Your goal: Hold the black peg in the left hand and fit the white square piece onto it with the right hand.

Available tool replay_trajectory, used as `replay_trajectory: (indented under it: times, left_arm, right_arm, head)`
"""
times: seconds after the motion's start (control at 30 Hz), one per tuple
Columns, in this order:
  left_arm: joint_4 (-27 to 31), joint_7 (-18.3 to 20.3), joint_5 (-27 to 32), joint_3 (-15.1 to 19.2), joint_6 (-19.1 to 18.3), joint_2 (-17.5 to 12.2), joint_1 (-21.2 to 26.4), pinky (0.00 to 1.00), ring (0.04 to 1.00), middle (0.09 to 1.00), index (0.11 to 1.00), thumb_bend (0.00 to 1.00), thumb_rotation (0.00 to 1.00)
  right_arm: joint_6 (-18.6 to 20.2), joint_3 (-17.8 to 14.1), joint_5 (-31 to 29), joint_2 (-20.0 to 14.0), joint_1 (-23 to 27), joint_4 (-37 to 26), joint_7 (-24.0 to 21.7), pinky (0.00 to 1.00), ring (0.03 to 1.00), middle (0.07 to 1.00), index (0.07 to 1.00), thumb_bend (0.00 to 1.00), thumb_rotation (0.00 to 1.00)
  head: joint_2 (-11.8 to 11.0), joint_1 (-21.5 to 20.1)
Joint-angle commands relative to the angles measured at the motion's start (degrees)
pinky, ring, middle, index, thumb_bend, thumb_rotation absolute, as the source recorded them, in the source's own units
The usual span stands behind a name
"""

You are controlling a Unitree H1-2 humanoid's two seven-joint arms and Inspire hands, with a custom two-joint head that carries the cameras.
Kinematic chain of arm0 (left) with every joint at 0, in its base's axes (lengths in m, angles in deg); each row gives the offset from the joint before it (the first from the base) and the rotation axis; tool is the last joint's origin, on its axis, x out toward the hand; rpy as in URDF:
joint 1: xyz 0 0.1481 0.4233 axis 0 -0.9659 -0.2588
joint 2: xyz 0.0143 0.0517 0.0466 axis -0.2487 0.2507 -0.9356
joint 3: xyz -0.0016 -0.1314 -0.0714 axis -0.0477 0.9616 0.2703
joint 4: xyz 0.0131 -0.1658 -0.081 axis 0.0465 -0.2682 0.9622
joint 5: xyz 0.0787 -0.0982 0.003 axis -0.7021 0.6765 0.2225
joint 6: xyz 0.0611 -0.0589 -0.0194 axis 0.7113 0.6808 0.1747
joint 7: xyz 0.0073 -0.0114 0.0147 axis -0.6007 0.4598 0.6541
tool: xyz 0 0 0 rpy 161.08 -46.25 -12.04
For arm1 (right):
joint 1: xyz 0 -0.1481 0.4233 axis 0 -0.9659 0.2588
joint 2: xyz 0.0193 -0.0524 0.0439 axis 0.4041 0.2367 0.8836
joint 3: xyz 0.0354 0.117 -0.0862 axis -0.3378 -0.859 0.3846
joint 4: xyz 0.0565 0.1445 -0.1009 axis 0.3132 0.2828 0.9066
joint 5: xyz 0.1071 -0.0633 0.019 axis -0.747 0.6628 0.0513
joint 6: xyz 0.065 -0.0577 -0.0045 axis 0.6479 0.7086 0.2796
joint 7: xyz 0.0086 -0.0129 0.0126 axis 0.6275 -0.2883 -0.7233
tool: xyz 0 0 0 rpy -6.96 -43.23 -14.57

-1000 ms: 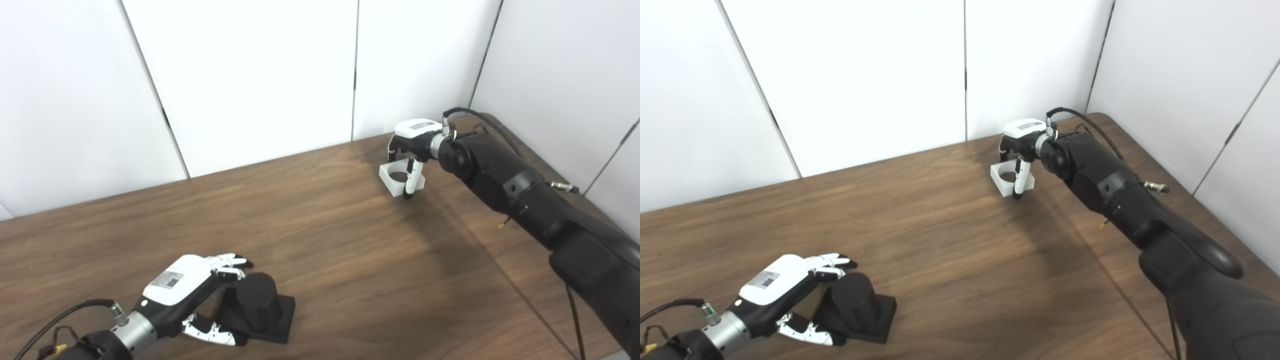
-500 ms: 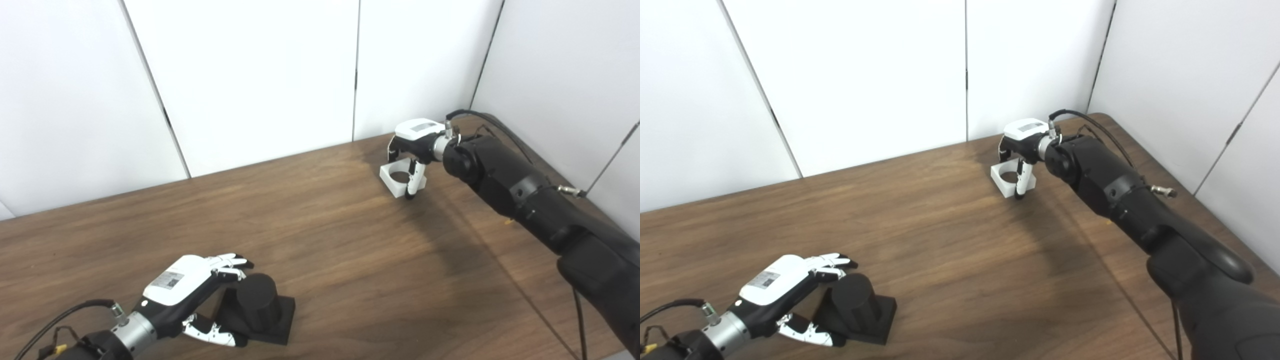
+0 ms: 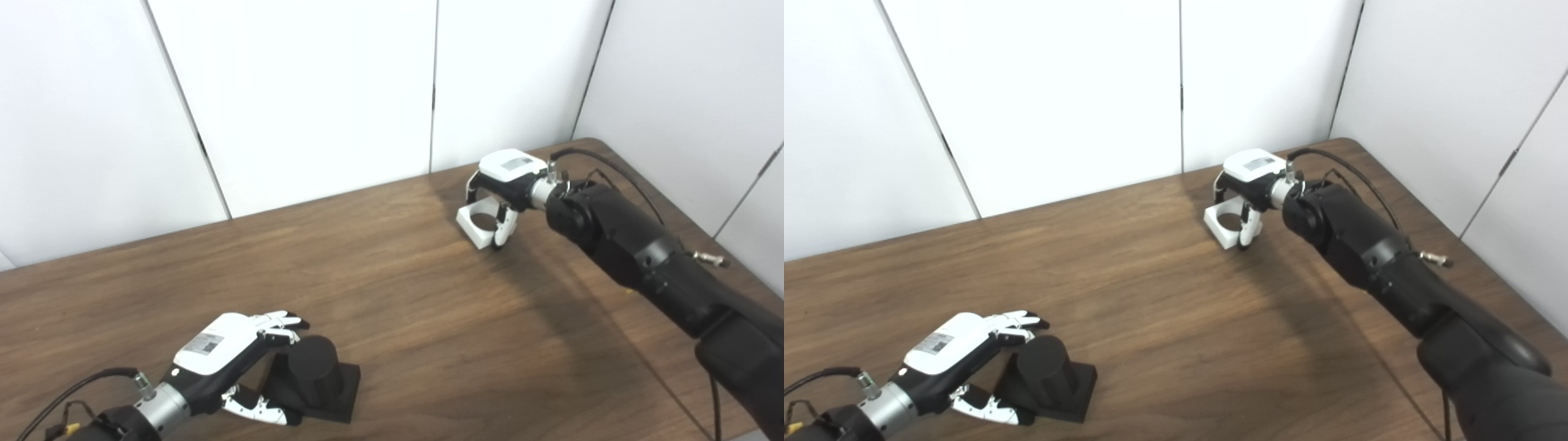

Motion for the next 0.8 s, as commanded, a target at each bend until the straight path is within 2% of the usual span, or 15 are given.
replay_trajectory:
  times: [0.0, 0.37, 0.77]
  left_arm:
    - [-2.70, 4.64, -3.52, -2.29, -0.24, -1.43, -2.20, 0.84, 0.903, 0.868, 0.490, 0.52, 0.06]
    - [-2.52, 5.36, -3.96, -2.59, -1.24, -0.76, -1.50, 0.85, 0.901, 0.873, 0.491, 0.52, 0.06]
    - [-2.43, 6.06, -4.38, -2.92, -2.83, 0.74, -0.62, 0.86, 0.917, 0.883, 0.491, 0.52, 0.07]
  right_arm:
    - [-1.12, -1.86, -0.37, -0.65, 2.80, -3.28, 0.94, 0.84, 0.854, 0.798, 0.481, 0.52, 0.13]
    - [-2.83, -2.63, -1.66, -0.20, 2.85, -12.15, -3.38, 0.82, 0.850, 0.797, 0.482, 0.52, 0.13]
    - [-5.06, -3.77, -5.46, 0.35, 2.91, -20.40, -8.48, 0.77, 0.829, 0.787, 0.480, 0.52, 0.13]
  head:
    - [0.12, 0.32]
    - [1.30, 3.03]
    - [4.30, 11.96]
